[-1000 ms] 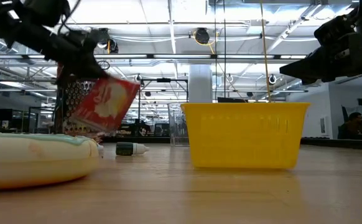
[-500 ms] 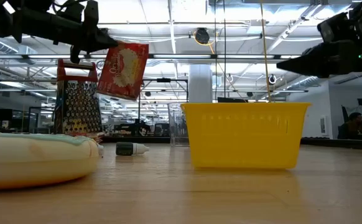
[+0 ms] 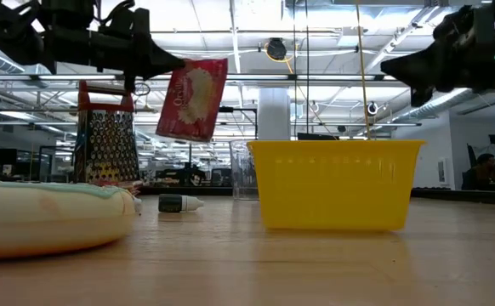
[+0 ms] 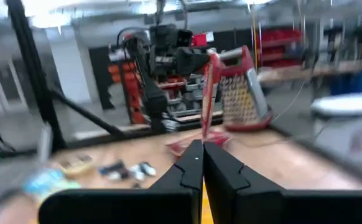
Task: Pick & Place Food Item
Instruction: Put the red popcorn bag into the transparent bin
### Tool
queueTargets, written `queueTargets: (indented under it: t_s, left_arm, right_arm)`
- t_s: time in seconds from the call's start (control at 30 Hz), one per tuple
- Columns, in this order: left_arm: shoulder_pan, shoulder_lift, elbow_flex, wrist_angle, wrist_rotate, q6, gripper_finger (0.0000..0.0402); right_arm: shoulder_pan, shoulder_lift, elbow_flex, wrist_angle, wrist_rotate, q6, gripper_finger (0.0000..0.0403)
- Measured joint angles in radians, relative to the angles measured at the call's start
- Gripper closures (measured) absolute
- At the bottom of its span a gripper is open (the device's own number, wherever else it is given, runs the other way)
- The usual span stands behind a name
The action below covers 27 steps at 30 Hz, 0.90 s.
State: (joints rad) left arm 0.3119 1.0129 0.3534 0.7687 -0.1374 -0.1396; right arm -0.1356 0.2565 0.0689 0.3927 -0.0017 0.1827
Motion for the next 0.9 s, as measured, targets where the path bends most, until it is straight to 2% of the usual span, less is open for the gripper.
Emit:
queueTargets:
  t_s: [0.07, 0.37, 0.5, 0.63, 0.77, 0.9]
  left_arm:
    - [0.0, 0.023, 0.0, 0.021, 0.014, 0.011, 0.0401]
    - [0.001, 0.05, 0.018, 0.073, 0.016, 0.046, 0.0401]
    - [0.002, 0.049, 0.066, 0.058, 0.032, 0.081, 0.0401]
    - [0.002, 0.072, 0.123, 0.007, 0.059, 0.118, 0.0401]
    - [0.01, 0.107, 0.174, -0.001, 0.059, 0.145, 0.0401]
    - [0.018, 0.163, 0.222, -0.02, 0.065, 0.169, 0.0401]
  right_arm:
    - [0.0, 0.0, 0.0, 0.009, 0.0, 0.057, 0.0399]
    - [0.0, 0.0, 0.0, -0.072, 0.001, 0.093, 0.0399]
    - [0.0, 0.014, 0.0, -0.051, 0.066, 0.089, 0.0399]
    - [0.0, 0.068, 0.0, 0.11, 0.178, 0.08, 0.0399]
    - [-0.002, 0.144, 0.0, 0.359, 0.318, -0.069, 0.0399]
    - [-0.001, 0.214, 0.0, 0.465, 0.312, -0.109, 0.0399]
